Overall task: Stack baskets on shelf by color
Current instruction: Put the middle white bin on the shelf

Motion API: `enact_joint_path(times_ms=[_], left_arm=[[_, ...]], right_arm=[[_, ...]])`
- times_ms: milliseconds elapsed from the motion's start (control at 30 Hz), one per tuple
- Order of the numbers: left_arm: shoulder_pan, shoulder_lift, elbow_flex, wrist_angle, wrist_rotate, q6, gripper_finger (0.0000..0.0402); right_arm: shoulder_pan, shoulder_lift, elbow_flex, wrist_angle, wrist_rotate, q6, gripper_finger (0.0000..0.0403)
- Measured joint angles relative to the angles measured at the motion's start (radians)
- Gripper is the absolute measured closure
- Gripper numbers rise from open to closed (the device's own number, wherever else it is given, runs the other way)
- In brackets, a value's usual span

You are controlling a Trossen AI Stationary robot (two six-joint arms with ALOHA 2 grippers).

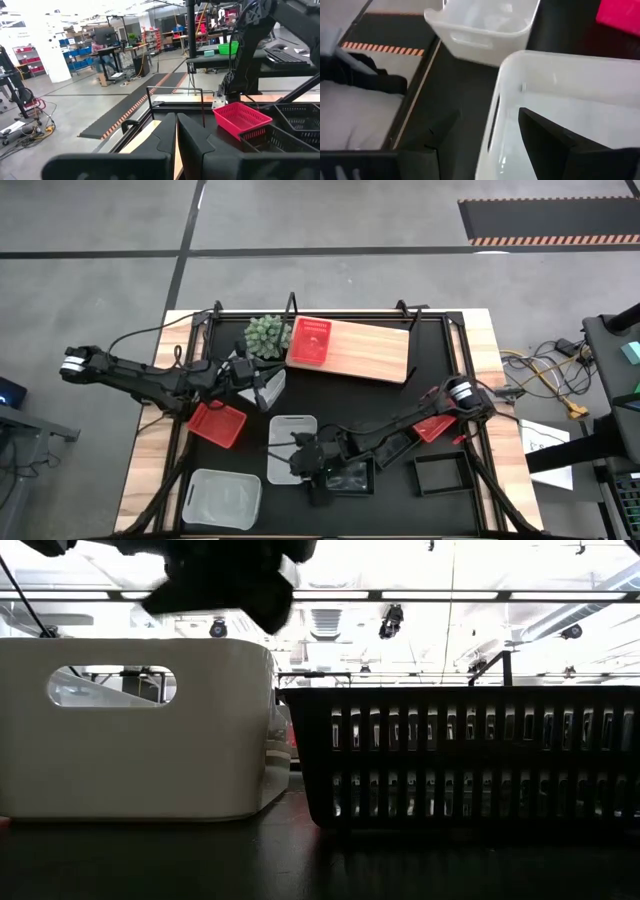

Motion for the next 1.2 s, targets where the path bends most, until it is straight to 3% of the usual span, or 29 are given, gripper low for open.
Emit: enact_joint_path(times_ms=[567,733,1033,1200], left_arm=[[-0.094,0.0,-0.004,0.002,0.014,-0.001,0.0402],[-0.104,-0.01,-0.003,0.002,0.015,-0.001,0.0402],[-0.106,-0.019,-0.003,0.001,0.015,0.0,0.0402],[-0.107,-0.019,-0.003,0.001,0.015,0.0,0.0402]], right_arm=[[0.006,0.187,0.213,-0.08,-0.055,-0.003,0.0226],[0.005,0.21,0.241,-0.099,-0.059,-0.004,0.0268],[0.0,0.211,0.242,-0.098,-0.059,-0.03,0.0384],[0.0,0.194,0.242,-0.122,-0.058,-0.042,0.0391]])
